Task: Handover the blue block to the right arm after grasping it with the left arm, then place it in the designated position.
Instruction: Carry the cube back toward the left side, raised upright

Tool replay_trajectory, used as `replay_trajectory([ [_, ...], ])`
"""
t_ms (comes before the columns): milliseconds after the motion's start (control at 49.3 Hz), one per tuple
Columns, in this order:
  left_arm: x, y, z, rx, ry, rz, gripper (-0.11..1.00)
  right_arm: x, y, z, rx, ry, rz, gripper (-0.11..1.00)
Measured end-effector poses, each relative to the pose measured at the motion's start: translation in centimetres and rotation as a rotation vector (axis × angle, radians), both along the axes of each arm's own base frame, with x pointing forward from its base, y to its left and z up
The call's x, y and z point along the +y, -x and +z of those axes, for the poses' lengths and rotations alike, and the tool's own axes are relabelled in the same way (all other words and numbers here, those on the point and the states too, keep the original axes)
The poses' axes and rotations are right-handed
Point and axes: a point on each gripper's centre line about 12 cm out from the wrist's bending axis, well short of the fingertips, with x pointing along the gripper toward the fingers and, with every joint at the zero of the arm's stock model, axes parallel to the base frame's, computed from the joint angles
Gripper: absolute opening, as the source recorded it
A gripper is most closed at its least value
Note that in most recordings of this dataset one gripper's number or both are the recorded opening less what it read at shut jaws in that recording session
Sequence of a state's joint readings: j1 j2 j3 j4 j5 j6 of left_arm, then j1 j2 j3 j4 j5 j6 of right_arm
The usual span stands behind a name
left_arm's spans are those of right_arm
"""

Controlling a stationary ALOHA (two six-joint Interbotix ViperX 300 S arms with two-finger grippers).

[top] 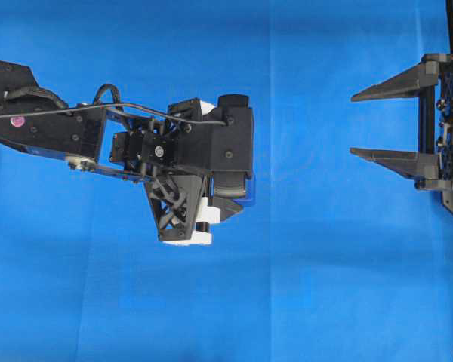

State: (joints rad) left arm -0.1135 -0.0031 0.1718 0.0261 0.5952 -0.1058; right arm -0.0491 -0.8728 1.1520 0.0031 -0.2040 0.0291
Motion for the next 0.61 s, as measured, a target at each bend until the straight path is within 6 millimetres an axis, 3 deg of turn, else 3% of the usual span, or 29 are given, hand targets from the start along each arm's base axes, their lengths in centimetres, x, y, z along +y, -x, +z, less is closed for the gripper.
replay_trajectory([
  [608, 0.02, 0.37, 0.2, -0.072, 0.009, -0.002, 0.48, 0.0, 0.0, 0.0, 0.0, 0.0, 0.0, 0.97],
])
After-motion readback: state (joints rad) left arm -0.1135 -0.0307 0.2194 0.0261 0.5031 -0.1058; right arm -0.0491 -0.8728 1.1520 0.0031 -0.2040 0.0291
